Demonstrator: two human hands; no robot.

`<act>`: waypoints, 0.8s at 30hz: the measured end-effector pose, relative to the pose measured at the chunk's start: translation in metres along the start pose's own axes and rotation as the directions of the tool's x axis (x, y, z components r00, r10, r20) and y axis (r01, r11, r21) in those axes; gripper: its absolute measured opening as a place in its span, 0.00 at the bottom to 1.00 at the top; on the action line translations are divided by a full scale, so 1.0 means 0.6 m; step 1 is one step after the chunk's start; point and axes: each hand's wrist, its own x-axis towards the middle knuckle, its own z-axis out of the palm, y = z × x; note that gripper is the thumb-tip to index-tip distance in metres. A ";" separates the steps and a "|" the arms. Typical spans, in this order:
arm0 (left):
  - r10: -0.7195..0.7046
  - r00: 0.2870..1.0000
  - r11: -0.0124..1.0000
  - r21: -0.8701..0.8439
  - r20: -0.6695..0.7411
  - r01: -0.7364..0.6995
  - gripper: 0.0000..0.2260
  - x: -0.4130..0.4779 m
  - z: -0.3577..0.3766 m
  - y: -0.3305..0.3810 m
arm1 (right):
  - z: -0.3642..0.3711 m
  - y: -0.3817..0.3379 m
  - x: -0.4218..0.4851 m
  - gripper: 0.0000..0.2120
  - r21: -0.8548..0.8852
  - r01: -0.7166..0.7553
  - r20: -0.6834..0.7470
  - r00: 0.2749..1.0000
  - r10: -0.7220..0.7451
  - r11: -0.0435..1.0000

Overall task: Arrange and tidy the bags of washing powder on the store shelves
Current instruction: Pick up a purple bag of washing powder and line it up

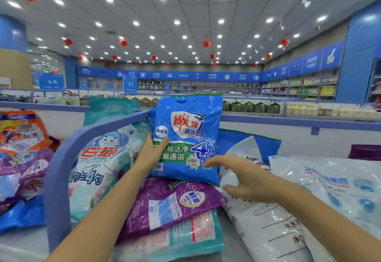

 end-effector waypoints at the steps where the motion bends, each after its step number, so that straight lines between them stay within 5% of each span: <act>1: -0.006 1.000 1.000 0.030 0.002 0.005 0.25 -0.004 -0.001 0.003 | 0.011 -0.001 -0.013 0.28 -0.096 0.029 0.146 0.989 -0.014 0.995; 4: 0.010 1.000 0.990 0.143 0.000 -0.010 0.27 -0.031 -0.003 0.018 | 0.046 -0.003 -0.018 0.33 -0.303 0.088 0.206 0.978 -0.025 0.949; 9: 0.214 0.976 0.935 0.294 -0.028 -0.197 0.29 -0.130 -0.032 0.032 | 0.039 -0.003 -0.004 0.11 -0.258 -0.028 0.017 0.999 0.033 0.966; 12: 0.236 0.961 0.943 0.204 0.148 -0.263 0.27 -0.199 -0.058 0.035 | 0.030 -0.013 0.006 0.08 -0.223 -0.049 -0.054 0.998 0.037 0.974; 16: 0.158 0.926 0.914 0.305 0.342 -0.268 0.35 -0.252 -0.078 0.037 | 0.011 -0.044 0.034 0.06 -0.044 -0.069 -0.229 0.972 0.057 0.997; 20: 0.246 0.937 0.808 0.482 0.247 -0.340 0.39 -0.290 -0.078 0.031 | 0.001 -0.077 0.074 0.10 0.066 -0.084 -0.311 0.945 0.101 0.994; 24: 0.407 0.910 0.749 0.599 -0.081 -0.281 0.20 -0.303 -0.082 0.049 | -0.009 -0.112 0.111 0.13 0.136 -0.093 -0.387 0.911 0.139 0.986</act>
